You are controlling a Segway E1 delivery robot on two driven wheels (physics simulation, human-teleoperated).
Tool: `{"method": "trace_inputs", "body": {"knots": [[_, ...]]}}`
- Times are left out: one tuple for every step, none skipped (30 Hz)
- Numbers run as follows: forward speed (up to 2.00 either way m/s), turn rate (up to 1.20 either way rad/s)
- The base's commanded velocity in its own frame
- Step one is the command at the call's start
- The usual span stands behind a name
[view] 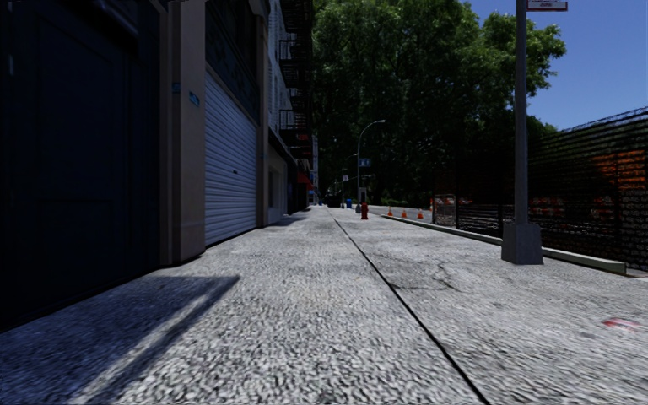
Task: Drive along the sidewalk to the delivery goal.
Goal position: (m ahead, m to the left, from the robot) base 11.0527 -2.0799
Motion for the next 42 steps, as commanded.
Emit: {"method": "trace_inputs", "body": {"knots": [[1.79,0.0],[1.79,0.0],[1.75,0.0],[1.68,0.0],[1.57,0.0],[1.48,0.0],[1.48,0.0],[1.44,0.0],[1.43,0.0],[1.43,0.0],[1.43,0.0],[1.43,0.0],[1.43,0.0],[1.43,0.0],[1.43,0.0],[1.43,0.0],[1.42,0.0],[1.42,0.0],[1.42,0.0],[1.41,0.0],[1.4,0.0],[1.4,0.0],[1.4,0.0],[1.36,0.0],[1.35,0.0],[1.35,0.0],[1.35,0.0],[1.35,0.0],[1.35,0.0],[1.34,0.0],[1.34,0.0],[1.34,0.0],[1.33,0.0],[1.32,0.0],[1.3,0.0],[1.3,0.0],[1.29,0.0],[1.29,0.0],[1.29,0.0],[1.28,0.0],[1.28,0.0],[1.28,0.0]]}}
